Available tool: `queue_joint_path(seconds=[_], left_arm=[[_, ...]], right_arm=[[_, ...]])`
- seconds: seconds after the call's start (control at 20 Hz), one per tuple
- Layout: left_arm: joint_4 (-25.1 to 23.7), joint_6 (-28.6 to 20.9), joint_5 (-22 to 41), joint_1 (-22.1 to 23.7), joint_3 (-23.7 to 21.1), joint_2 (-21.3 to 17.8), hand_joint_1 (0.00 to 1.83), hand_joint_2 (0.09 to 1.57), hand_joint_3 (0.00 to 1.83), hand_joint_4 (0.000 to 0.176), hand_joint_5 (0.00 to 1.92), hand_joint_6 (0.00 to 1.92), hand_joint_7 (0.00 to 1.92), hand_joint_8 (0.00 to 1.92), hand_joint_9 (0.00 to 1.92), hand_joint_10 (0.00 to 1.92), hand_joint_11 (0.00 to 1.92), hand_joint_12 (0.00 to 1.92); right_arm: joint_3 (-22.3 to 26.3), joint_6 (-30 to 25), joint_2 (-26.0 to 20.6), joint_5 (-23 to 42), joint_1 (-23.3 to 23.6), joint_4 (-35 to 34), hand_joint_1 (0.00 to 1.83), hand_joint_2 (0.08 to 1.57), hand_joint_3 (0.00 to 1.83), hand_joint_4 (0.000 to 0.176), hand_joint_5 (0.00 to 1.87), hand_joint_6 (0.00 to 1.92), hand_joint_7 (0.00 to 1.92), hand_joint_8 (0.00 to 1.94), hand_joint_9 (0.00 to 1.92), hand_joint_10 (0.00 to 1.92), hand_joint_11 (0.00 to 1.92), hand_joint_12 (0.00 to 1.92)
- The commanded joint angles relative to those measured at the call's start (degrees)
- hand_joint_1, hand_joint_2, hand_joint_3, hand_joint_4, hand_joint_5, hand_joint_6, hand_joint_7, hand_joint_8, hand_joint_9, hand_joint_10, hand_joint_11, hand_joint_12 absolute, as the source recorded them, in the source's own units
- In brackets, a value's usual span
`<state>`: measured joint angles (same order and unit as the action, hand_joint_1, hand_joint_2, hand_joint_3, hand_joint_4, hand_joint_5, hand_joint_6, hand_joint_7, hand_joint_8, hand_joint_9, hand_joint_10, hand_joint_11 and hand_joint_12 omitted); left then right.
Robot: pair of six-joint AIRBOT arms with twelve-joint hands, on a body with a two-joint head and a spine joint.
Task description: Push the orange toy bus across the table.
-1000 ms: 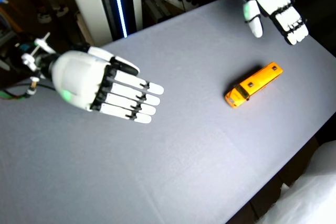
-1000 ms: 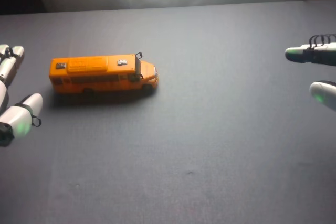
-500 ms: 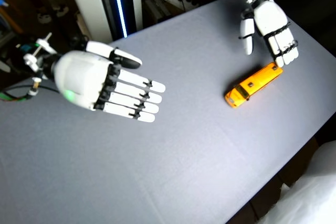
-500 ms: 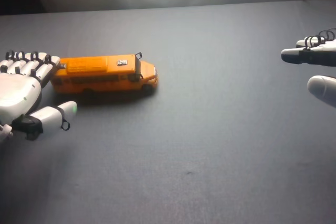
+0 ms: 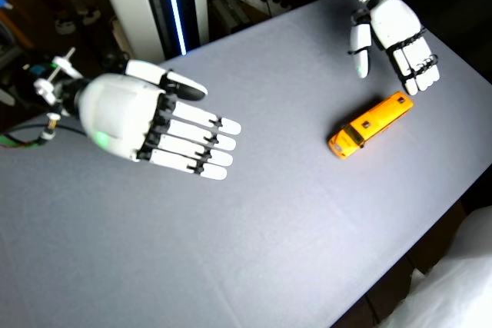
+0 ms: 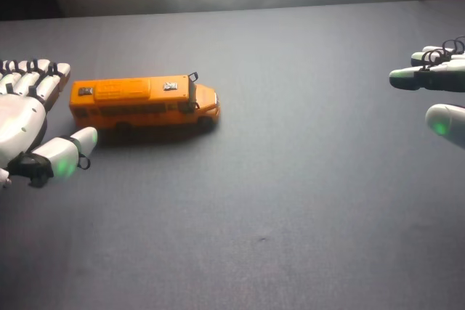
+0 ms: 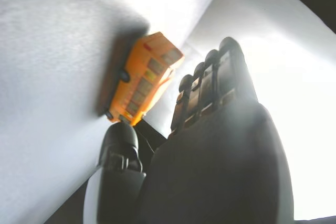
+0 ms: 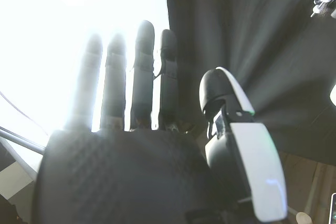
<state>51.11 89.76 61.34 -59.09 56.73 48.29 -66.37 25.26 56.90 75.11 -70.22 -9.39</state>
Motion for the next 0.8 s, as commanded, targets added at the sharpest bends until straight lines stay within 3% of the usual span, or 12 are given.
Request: queue_joint_path(seconds=[0.0, 0.2, 0.35, 0.75], left_arm=[[-1.8, 0.1, 6.2, 0.4, 0.3, -0.5, 0.00, 1.38, 0.00, 0.000, 0.00, 0.00, 0.00, 0.00, 0.00, 0.00, 0.01, 0.00], [-0.4, 0.1, 4.7, -0.1, 1.0, -0.4, 0.00, 1.38, 0.00, 0.000, 0.04, 0.01, 0.01, 0.00, 0.01, 0.00, 0.03, 0.01], [0.5, 0.6, 1.3, 0.0, 2.7, 1.0, 0.00, 1.45, 0.03, 0.000, 0.05, 0.01, 0.03, 0.01, 0.04, 0.01, 0.05, 0.02], [3.6, 3.6, -1.9, 0.5, 4.4, 2.3, 0.00, 1.39, 0.00, 0.000, 0.05, 0.00, 0.04, 0.00, 0.04, 0.00, 0.03, 0.02]], right_arm=[[0.1, -0.7, -0.2, 7.2, 0.2, -0.9, 0.26, 1.45, 0.00, 0.000, 0.63, 0.00, 0.63, 0.00, 0.44, 0.00, 0.34, 0.01], [0.2, -0.7, -0.2, 7.2, 0.1, -0.9, 0.28, 1.45, 0.00, 0.000, 0.64, 0.00, 0.64, 0.00, 0.45, 0.00, 0.35, 0.01], [0.1, -0.7, -0.2, 7.2, 0.1, -0.9, 0.27, 1.44, 0.00, 0.000, 0.65, 0.00, 0.63, 0.00, 0.46, 0.01, 0.36, 0.02], [0.1, -0.9, -0.2, 7.1, 0.0, -0.8, 0.28, 1.45, 0.00, 0.000, 0.68, 0.01, 0.65, 0.00, 0.46, 0.00, 0.35, 0.01]])
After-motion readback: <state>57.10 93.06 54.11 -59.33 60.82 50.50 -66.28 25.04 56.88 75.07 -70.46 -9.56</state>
